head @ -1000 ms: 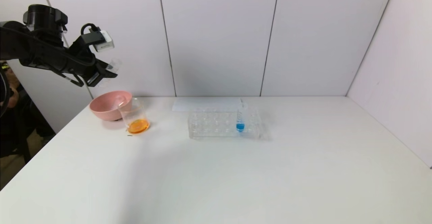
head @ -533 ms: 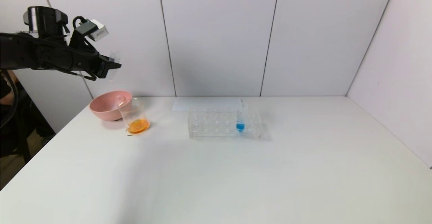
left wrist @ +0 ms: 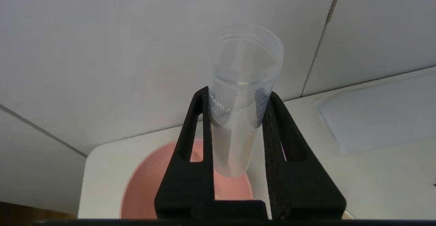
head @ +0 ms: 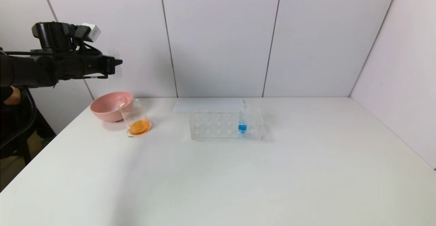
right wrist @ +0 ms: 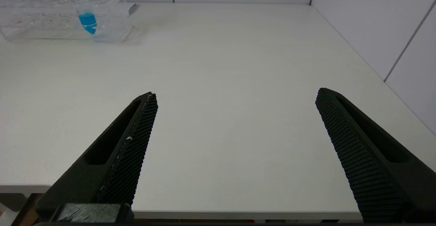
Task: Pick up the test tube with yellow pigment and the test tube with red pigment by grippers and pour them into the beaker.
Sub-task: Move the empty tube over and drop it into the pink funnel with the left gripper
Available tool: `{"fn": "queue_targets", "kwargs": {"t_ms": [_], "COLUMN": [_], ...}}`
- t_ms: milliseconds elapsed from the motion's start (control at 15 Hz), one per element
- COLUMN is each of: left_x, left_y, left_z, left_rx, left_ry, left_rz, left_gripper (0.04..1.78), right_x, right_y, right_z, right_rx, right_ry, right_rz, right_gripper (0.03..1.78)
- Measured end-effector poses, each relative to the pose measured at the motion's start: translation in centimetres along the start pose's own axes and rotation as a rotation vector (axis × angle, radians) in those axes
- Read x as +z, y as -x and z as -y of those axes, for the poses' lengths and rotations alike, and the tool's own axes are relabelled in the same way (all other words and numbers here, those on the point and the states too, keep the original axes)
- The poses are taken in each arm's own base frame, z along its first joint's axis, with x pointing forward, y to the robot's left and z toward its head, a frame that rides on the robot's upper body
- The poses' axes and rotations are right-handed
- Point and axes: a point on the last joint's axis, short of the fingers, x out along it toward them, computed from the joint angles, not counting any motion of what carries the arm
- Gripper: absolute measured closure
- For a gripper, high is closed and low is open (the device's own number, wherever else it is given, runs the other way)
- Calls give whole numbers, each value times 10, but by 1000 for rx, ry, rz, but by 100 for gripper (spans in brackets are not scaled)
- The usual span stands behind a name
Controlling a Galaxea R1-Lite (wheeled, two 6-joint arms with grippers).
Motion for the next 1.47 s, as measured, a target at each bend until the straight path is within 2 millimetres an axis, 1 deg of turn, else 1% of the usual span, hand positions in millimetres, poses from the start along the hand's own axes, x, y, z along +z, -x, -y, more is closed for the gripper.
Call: {"fn": "queue_targets", "kwargs": {"t_ms": [200, 400, 800, 1067, 1467], "left_x": [-22, -41, -75, -87, -90], "left_y": [-4, -6, -21, -26, -27], "left_z": [-2, -7, -15, -15, -12], "left_rx": [48, 161, 182, 179, 173], "left_ry": [82, 146, 167, 180, 187], "left_rz": [-17, -56, -47, -76, -87], "left_gripper": [138, 138, 138, 138, 138], "right_x": [0, 0, 0, 0, 0], "right_y": [0, 0, 0, 0, 0], "right_z": [0, 0, 0, 0, 0], "right_rx": [0, 0, 0, 0, 0], "right_ry": [0, 0, 0, 0, 0], "right_rz": [0, 0, 0, 0, 0], "right_gripper": [11, 11, 11, 11, 11]}}
